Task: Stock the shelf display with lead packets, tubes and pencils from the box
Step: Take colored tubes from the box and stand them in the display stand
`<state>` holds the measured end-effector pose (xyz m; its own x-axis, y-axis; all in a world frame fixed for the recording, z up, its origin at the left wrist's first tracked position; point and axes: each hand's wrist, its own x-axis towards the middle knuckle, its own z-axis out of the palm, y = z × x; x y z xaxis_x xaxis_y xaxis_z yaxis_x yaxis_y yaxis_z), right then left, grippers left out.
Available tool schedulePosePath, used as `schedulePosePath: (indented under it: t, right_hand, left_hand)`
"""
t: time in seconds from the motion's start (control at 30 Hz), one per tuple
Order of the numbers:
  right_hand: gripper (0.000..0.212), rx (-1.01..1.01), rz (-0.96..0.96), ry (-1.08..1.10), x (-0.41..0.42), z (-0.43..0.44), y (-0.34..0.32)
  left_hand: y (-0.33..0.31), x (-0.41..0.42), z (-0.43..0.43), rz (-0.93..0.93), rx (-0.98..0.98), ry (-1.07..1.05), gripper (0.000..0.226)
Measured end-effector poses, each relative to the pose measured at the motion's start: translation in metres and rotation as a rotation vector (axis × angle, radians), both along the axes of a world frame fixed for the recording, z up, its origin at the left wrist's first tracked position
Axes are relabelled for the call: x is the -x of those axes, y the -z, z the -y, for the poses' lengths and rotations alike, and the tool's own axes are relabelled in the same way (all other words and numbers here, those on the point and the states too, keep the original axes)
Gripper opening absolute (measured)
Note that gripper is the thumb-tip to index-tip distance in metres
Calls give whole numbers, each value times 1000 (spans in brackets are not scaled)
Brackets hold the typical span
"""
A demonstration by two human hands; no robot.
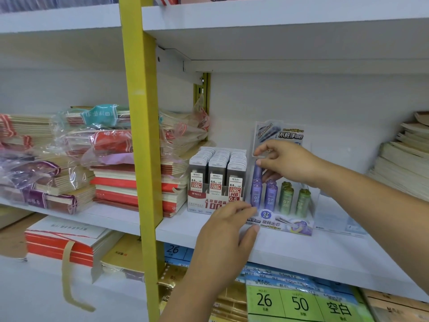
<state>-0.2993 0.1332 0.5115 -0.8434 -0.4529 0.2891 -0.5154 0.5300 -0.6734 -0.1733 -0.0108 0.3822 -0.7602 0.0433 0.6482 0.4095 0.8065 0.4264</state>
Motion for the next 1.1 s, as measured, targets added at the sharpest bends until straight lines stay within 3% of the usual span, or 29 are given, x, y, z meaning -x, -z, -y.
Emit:
schedulePosePath:
  t: [0.23,0.63,0.9,0.97,1.1]
  right_hand:
    - [11,52,39,-10,-8,-3,-6]
    - [14,-135,-65,0,-2,-1,-6]
    - [27,-474,-225,22,-18,-5,-5]
    - [28,-407,-331,32,-35,-11,-7]
    - [24,35,-517,35,-95,-30,10]
  left_hand:
    - [0,0,0,5,-6,-1,39]
    - [1,2,0,19,4,-6,40]
    - [1,-3,3,75,-30,42,41]
    - [0,-11,2,69,-75,66,41]
    - [6,-50,-6,-44,-121,24,31]
